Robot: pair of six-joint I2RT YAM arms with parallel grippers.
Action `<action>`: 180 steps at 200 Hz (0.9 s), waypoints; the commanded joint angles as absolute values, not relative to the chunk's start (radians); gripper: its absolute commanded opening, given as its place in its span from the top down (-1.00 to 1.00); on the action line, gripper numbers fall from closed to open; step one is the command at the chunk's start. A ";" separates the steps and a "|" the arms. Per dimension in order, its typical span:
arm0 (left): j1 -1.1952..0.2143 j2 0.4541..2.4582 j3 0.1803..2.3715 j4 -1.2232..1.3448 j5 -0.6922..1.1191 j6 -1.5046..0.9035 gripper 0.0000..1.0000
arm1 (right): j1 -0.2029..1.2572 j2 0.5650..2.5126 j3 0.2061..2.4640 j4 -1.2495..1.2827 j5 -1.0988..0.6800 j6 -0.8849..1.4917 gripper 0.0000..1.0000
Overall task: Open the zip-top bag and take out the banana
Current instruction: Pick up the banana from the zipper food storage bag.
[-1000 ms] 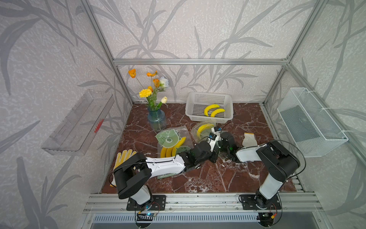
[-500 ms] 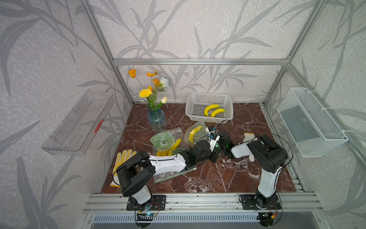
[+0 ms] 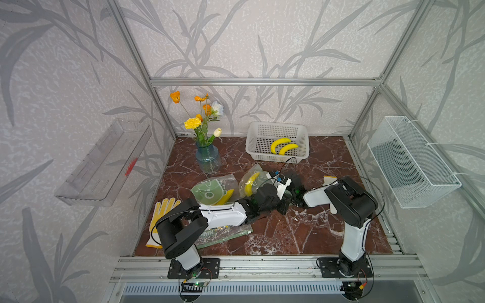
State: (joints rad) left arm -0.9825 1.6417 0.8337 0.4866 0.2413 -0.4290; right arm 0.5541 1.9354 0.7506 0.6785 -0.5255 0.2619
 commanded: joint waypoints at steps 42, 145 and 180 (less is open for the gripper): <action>-0.999 1.700 0.924 0.504 0.402 -0.414 1.00 | 0.495 1.823 0.577 0.691 -0.268 0.316 -0.35; -0.999 1.595 0.869 0.454 0.331 -0.399 -0.36 | 0.439 1.677 0.425 0.777 -0.275 0.373 -0.35; -0.998 1.345 0.770 0.293 0.033 -0.334 -0.99 | 0.438 1.681 0.461 0.753 -0.310 0.358 -0.35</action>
